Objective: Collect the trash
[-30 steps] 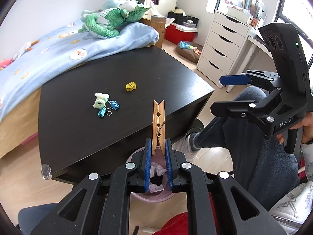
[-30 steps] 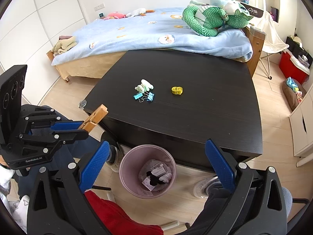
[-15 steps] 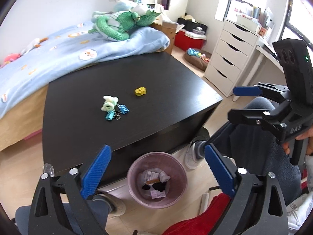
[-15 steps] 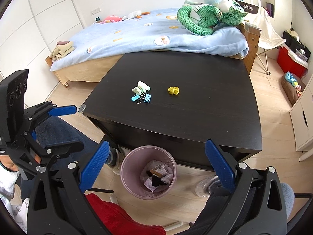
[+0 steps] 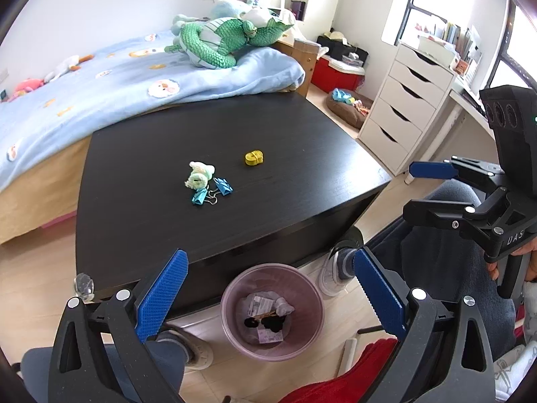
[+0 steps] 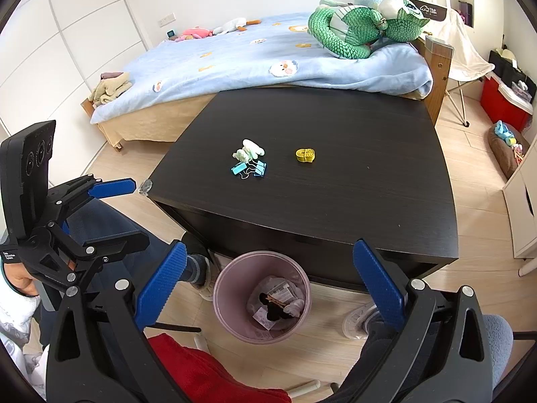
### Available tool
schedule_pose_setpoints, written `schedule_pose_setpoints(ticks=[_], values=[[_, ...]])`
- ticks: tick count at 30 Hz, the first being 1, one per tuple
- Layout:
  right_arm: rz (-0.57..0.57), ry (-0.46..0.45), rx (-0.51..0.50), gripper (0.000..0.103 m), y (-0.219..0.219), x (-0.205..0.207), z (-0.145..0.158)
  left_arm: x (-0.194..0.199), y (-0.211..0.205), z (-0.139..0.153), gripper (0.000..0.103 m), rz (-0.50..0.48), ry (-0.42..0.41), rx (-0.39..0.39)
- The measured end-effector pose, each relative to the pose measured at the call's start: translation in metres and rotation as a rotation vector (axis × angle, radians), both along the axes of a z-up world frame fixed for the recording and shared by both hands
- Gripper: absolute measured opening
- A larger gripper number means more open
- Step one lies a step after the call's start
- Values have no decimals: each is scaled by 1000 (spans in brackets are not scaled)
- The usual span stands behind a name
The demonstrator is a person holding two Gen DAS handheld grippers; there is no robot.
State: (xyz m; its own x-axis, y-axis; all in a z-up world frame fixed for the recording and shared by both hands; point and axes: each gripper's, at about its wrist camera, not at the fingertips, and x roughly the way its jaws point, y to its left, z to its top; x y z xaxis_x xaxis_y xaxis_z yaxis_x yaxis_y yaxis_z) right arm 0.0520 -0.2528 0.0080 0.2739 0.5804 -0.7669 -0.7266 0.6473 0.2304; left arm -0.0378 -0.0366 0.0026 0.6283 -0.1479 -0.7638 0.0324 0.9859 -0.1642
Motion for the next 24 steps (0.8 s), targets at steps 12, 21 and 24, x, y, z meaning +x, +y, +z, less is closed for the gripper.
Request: schedule_pose_setpoints(ticks=[12, 21, 24], values=[[-9, -23, -10, 98, 17, 22, 5, 13, 24, -5, 95, 71, -6, -1], [5, -46, -56, 98, 53, 60, 3, 35, 39, -2, 95, 90, -19, 6], [12, -44, -84, 98, 68, 73, -3, 42, 43, -3, 95, 90, -18, 17]])
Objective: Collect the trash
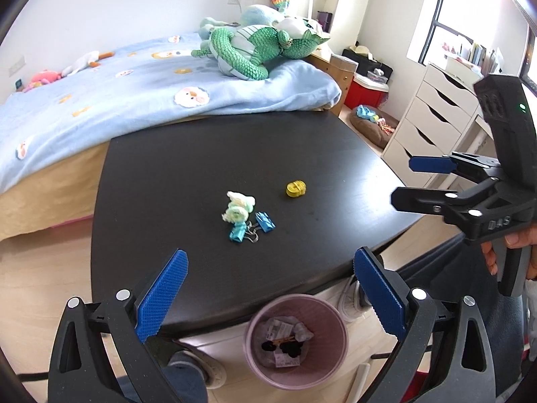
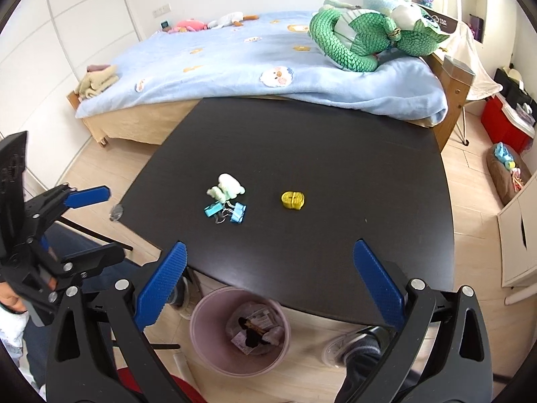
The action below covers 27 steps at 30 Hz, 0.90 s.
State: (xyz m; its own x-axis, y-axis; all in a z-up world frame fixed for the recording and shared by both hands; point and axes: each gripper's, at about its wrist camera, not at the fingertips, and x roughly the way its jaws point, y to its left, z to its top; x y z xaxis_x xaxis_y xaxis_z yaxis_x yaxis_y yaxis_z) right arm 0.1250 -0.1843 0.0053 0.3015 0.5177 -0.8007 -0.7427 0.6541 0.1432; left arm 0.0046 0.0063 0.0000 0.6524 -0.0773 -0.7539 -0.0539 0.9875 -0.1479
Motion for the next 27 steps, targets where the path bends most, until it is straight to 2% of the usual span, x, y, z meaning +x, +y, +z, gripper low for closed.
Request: schedule_pose_setpoints(ticks=[10, 18, 20, 22, 26, 27], values=[[-7, 33, -121, 98, 52, 49, -35, 17, 10, -10, 95, 4, 14, 27], [-42, 116, -210, 98, 86, 86, -68, 25, 14, -27, 95, 17, 20, 49], [-44, 140, -230, 95, 93, 93, -76, 27, 15, -32, 95, 19, 25, 53], [-53, 157, -263, 83, 98, 99, -85, 28, 16, -36, 95, 22, 28, 50], [-72, 198, -300, 78, 104, 110, -101, 25, 18, -41, 95, 30, 26, 46], [-74, 207, -306, 74, 105, 112, -104, 25, 20, -42, 95, 34, 25, 42]])
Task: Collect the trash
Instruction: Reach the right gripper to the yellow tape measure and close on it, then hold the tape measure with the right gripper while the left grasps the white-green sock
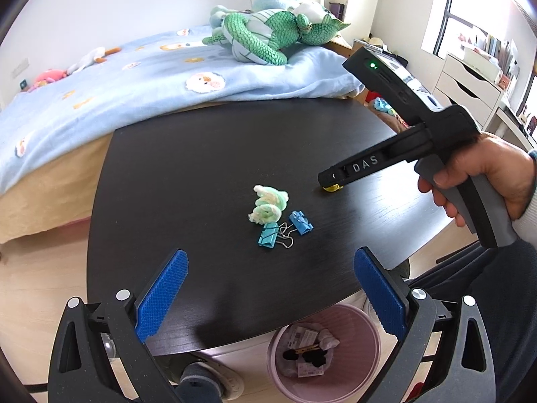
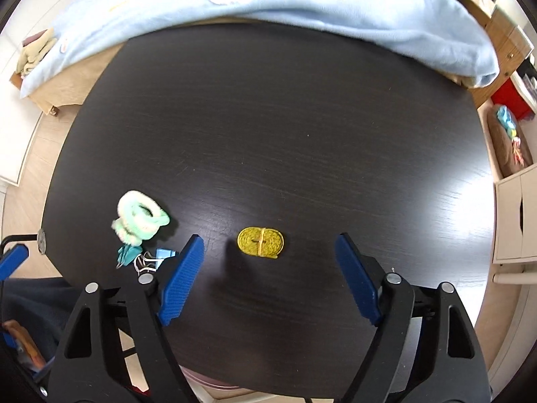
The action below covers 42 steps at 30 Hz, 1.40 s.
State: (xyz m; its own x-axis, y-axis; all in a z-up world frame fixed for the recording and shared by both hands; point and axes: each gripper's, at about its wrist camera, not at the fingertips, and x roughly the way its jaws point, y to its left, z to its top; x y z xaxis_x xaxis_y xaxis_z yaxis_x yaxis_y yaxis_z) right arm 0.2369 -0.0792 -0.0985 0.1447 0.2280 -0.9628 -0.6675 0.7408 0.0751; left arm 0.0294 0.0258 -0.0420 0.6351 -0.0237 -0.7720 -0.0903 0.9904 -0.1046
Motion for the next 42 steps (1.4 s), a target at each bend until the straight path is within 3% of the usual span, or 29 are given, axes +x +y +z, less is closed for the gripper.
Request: schedule_pose_setpoints(ticks=[10, 19, 34, 42], values=[[3, 27, -38, 43, 11, -1, -13, -2, 2, -2, 95, 8, -11, -15], [0, 46, -30, 30, 11, 3, -16, -2, 1, -3, 95, 10, -7, -18], [3, 15, 35, 29, -10, -4, 4, 10, 3, 3, 95, 0, -1, -26], [4, -3, 68, 29, -29, -5, 19, 38, 3, 13, 95, -31, 28, -9]])
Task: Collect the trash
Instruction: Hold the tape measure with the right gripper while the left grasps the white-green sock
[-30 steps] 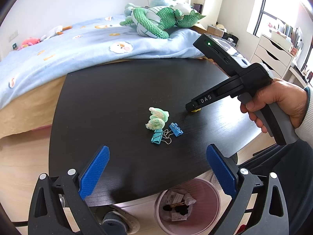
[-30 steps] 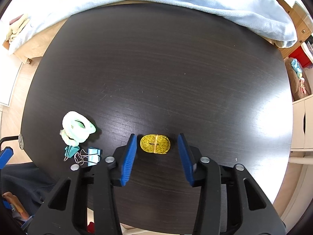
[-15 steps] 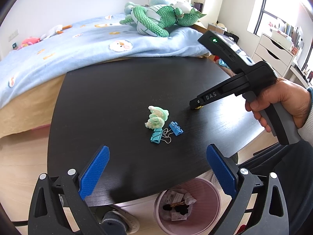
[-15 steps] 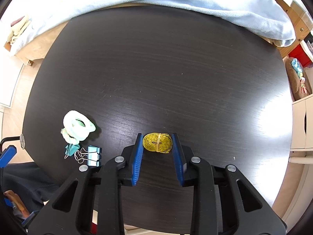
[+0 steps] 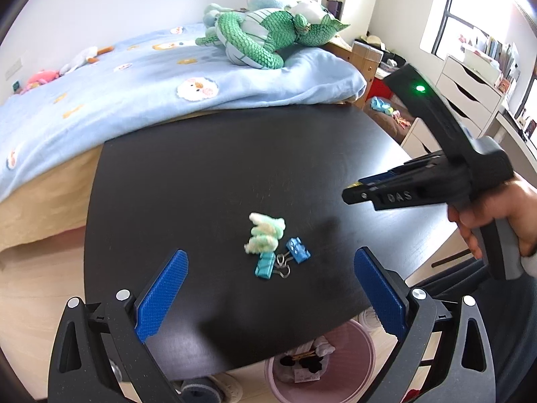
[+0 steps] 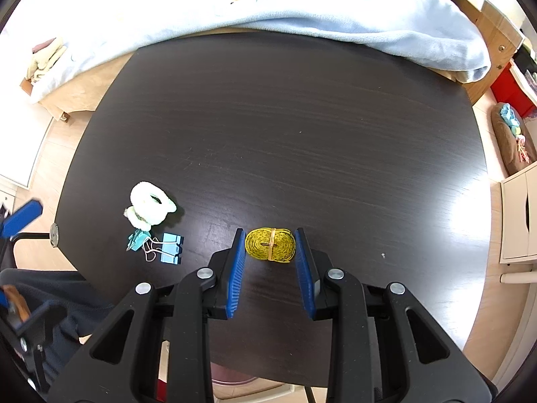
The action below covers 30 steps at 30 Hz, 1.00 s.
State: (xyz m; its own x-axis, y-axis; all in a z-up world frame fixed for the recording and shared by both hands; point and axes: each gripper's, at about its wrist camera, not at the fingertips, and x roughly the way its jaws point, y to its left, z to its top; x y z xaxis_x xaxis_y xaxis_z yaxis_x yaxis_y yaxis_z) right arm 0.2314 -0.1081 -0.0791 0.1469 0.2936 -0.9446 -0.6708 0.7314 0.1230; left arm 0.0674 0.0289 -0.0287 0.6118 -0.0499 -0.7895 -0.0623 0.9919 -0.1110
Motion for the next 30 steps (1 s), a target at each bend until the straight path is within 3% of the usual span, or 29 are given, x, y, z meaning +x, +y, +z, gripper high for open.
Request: schedule_pose_setpoints(ticks=[5, 13, 22, 30], values=[[-7, -7, 10, 29, -10, 1, 6, 22, 0, -4, 95, -20, 49, 16], [-23, -8, 15, 29, -21, 6, 8, 59, 12, -27, 95, -31, 183, -28], [-24, -8, 12, 29, -23, 9, 8, 77, 10, -48, 94, -36, 258, -53], [-19, -5, 15, 29, -21, 9, 7, 82, 11, -55, 55, -35, 289, -73]])
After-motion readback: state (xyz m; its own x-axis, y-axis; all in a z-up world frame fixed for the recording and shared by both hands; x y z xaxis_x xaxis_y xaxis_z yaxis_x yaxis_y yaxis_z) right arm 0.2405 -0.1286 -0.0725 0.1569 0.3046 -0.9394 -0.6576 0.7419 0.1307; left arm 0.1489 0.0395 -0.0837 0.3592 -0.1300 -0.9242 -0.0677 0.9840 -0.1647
